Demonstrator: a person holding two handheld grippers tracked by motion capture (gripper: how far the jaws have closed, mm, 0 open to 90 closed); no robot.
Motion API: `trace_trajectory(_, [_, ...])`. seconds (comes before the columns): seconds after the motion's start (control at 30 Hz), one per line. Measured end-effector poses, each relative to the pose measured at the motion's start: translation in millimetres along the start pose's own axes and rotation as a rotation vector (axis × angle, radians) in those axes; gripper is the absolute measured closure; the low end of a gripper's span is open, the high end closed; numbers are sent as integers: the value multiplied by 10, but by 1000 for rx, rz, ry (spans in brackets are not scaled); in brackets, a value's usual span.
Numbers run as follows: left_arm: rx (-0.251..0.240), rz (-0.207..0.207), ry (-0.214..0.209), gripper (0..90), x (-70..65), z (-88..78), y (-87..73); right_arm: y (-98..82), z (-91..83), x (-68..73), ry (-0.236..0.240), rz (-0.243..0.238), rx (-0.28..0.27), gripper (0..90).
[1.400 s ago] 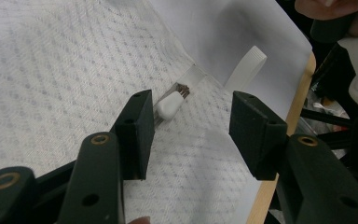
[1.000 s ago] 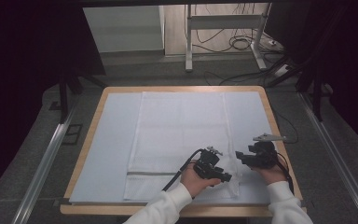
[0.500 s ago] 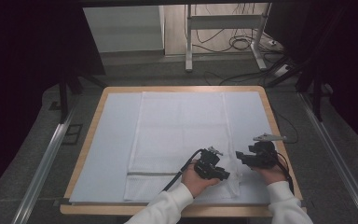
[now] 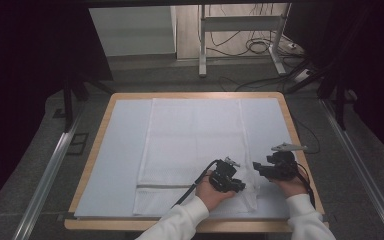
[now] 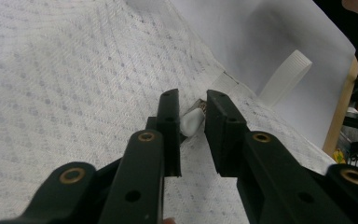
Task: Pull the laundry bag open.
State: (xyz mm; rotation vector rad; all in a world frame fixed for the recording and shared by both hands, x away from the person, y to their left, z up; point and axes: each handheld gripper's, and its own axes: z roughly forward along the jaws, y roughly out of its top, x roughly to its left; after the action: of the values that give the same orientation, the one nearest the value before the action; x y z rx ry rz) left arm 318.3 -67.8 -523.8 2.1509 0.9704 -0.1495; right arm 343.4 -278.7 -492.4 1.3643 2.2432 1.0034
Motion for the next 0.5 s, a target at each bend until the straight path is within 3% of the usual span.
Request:
trace_trajectory(0.3, [4,3,-6,774,4,3,8,3,-1,-2,0,0,-1,344])
trace_trajectory(0.5, [10,-4,-34,825,19,-10,20,3,0,2,2,-2,1,343])
